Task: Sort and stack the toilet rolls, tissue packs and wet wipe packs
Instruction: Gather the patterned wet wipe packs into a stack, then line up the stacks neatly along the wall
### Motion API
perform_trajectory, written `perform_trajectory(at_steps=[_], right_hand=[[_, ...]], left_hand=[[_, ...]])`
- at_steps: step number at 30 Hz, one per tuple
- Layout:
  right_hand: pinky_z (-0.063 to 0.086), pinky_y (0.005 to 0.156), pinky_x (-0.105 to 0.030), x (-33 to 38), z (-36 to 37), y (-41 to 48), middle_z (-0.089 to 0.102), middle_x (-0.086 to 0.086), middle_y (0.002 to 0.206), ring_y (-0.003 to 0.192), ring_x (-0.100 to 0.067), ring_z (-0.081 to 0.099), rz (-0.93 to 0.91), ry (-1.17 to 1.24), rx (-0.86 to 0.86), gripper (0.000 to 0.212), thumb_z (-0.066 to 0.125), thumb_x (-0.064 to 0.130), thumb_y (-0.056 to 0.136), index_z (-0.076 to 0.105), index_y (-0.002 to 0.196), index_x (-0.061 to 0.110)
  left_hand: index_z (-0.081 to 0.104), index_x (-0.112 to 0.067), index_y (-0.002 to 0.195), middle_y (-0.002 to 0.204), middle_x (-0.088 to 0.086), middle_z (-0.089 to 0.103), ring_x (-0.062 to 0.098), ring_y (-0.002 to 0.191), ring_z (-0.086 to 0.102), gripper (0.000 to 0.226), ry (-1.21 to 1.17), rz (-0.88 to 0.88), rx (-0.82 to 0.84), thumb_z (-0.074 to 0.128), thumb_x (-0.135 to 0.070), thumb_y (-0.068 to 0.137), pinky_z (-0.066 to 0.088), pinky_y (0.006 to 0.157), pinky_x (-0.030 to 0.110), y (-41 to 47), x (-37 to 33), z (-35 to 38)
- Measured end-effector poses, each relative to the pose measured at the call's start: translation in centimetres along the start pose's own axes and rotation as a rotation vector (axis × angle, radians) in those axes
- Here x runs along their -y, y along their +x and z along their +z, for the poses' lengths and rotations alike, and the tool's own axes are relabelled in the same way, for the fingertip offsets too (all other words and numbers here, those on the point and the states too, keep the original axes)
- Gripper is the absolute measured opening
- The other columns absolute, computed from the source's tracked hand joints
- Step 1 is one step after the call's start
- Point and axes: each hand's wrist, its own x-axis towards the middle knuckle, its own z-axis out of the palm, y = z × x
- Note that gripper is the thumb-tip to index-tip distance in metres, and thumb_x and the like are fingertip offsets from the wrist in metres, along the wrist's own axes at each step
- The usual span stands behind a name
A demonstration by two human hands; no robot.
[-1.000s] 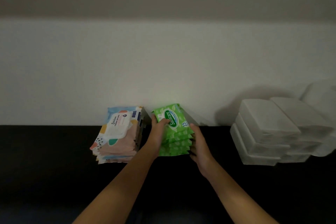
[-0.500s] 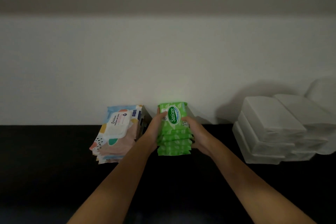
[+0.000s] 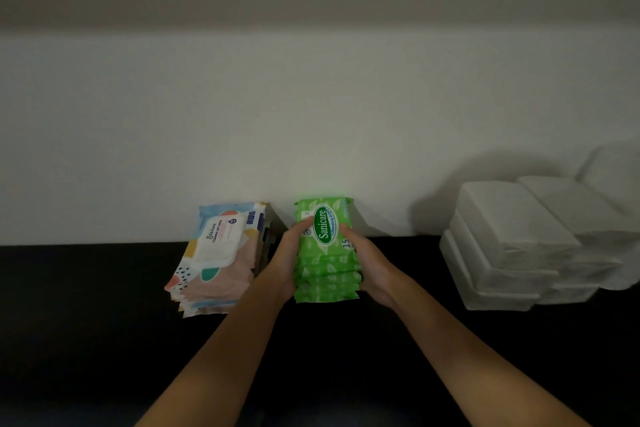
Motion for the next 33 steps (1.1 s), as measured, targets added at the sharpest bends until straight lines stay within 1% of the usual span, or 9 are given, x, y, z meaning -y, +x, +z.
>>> perform_trajectory(at_steps=[4,6,13,16,20,24,28,30,33], right_hand=[[0.053,0.075,-0.03,0.0,0.3,0.1,0.063,-0.017,0.121,0.083,-0.02,0.066,0.001,0.05,0.007,0.042,0.036,0.039,0.096,0.063,0.113,0.012],[0.052,0.077,-0.031,0.1,0.4,0.3,0.062,-0.018,0.122,0.084,-0.021,0.065,0.003,0.063,0.003,0.043,0.037,0.039,0.096,0.061,0.118,0.01],[0.045,0.096,-0.044,0.2,0.4,1.0,0.062,-0.021,0.122,0.101,-0.033,0.061,0.024,0.095,0.002,0.049,0.043,0.041,0.092,0.061,0.121,0.006],[0.049,0.089,-0.041,0.2,0.2,1.5,0.064,-0.02,0.114,0.092,-0.031,0.063,-0.004,0.142,-0.009,0.05,0.042,0.042,0.09,0.062,0.119,0.007],[0.056,0.069,-0.032,0.0,-0.5,2.3,0.073,-0.013,0.087,0.074,-0.025,0.069,-0.015,0.209,-0.014,0.049,0.039,0.046,0.09,0.067,0.105,0.009],[0.05,0.078,-0.037,0.1,-0.1,2.9,0.065,-0.018,0.101,0.085,-0.03,0.062,0.004,0.275,-0.002,0.058,0.035,0.05,0.09,0.06,0.118,0.005],[0.048,0.084,-0.04,0.3,0.1,3.3,0.064,-0.02,0.105,0.089,-0.032,0.061,0.003,0.308,0.001,0.06,0.036,0.052,0.089,0.06,0.119,0.006],[0.049,0.083,-0.04,0.3,0.2,3.4,0.066,-0.019,0.101,0.086,-0.031,0.062,0.001,0.299,-0.013,0.06,0.036,0.053,0.089,0.061,0.117,0.006],[0.052,0.076,-0.038,0.4,0.0,3.2,0.072,-0.016,0.085,0.079,-0.03,0.066,0.006,0.279,-0.058,0.06,0.037,0.055,0.088,0.065,0.109,0.006]], left_hand=[[0.07,-0.009,0.1,0.1,0.018,0.07,0.032,0.09,0.065,0.038,0.009,-0.014,-0.016,0.052,-0.039,0.086,0.046,0.098,0.047,0.1,-0.4,-0.2],[0.07,-0.009,0.103,0.104,0.018,0.069,0.032,0.093,0.064,0.039,0.018,-0.017,-0.024,0.053,-0.039,0.086,0.045,0.1,0.048,0.2,-0.5,-0.2],[0.07,-0.009,0.096,0.085,0.014,0.074,0.029,0.08,0.067,0.035,-0.014,-0.003,-0.001,0.05,-0.037,0.088,0.054,0.075,0.038,0.6,-0.6,-0.4],[0.072,-0.01,0.092,0.087,0.015,0.075,0.028,0.074,0.071,0.035,-0.041,-0.01,0.036,0.05,-0.036,0.087,0.055,0.065,0.034,0.8,-0.4,-0.7],[0.07,-0.009,0.1,0.093,0.016,0.074,0.028,0.075,0.072,0.036,-0.052,-0.006,0.042,0.051,-0.036,0.086,0.055,0.068,0.036,1.0,-0.3,-0.9],[0.072,-0.009,0.097,0.098,0.016,0.073,0.029,0.079,0.072,0.036,-0.087,0.0,0.058,0.053,-0.037,0.084,0.057,0.067,0.036,1.0,0.0,-0.9],[0.07,-0.009,0.101,0.1,0.016,0.073,0.029,0.082,0.071,0.037,-0.104,-0.007,0.043,0.052,-0.037,0.084,0.054,0.074,0.038,1.0,-0.1,-0.7],[0.07,-0.009,0.101,0.097,0.016,0.073,0.029,0.08,0.07,0.037,-0.095,-0.014,0.021,0.052,-0.037,0.085,0.054,0.074,0.038,0.8,-0.3,-0.6],[0.068,-0.008,0.104,0.095,0.016,0.073,0.03,0.084,0.068,0.037,-0.057,-0.03,-0.026,0.051,-0.036,0.087,0.053,0.078,0.039,0.3,-0.8,-0.3]])
